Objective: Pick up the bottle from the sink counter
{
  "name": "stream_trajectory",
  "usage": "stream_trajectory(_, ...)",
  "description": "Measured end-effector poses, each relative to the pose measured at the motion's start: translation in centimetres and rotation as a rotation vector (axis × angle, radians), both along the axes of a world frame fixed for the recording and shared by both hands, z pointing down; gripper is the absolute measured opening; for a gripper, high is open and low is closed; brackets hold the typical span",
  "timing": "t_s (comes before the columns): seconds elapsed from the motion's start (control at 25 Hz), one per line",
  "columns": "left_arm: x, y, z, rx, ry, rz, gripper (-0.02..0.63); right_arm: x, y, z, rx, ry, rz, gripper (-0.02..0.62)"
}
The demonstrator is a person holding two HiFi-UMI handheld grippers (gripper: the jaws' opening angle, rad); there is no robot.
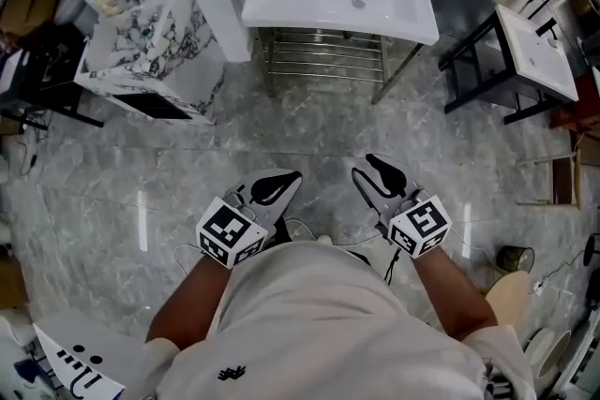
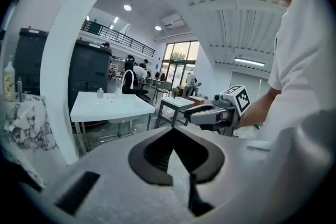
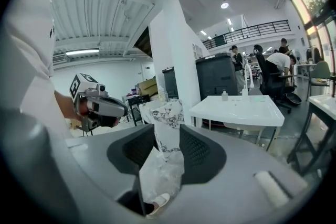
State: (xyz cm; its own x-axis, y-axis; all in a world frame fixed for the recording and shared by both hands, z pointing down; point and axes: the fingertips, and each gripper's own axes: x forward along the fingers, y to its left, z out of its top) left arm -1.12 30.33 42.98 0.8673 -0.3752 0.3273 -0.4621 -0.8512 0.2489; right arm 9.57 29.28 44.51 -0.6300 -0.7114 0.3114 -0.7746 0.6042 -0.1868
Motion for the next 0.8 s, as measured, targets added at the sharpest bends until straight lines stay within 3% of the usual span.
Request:
stream_trajectory(0.24, -2.4, -8.7, -1.9, 0.037, 0.0, 0.098, 0.006, -1.7, -9.4, -1.8, 0.026, 0.017, 0.085, 0.2)
stream_trajectory(0.32, -4.0, -11.1, -1.9, 0.031, -0.001, 0.105, 0.006, -2.4, -12.2, -2.1, 0.032, 0.01, 0.106, 0.212)
stream_trajectory(0.4, -5.6, -13.4, -2.0, 0.023, 0.006, 0.109, 0.006, -3.3, -14.8, -2.3, 0.036, 0.002, 0.117, 0.282)
stream_trajectory(0.52, -8.0, -16.5, -1.8, 0.014, 0.009, 0.116, 0.006, -4.9, -18.7, -2.3, 0.043, 0.021, 0.133, 0.287)
stream_trajectory(0.64, -10.0, -19.3, -1.3, 0.0, 0.011, 0.12, 0.006, -6.4, -22.1, -1.9, 0.044, 0.041, 0.142, 0.336)
stream_trajectory(0.8, -10.8, -22.0, -1.4, -0.002, 0.032, 0.116, 0.006, -6.8, -25.5, -1.4, 0.029, 0.037, 0.165, 0.368)
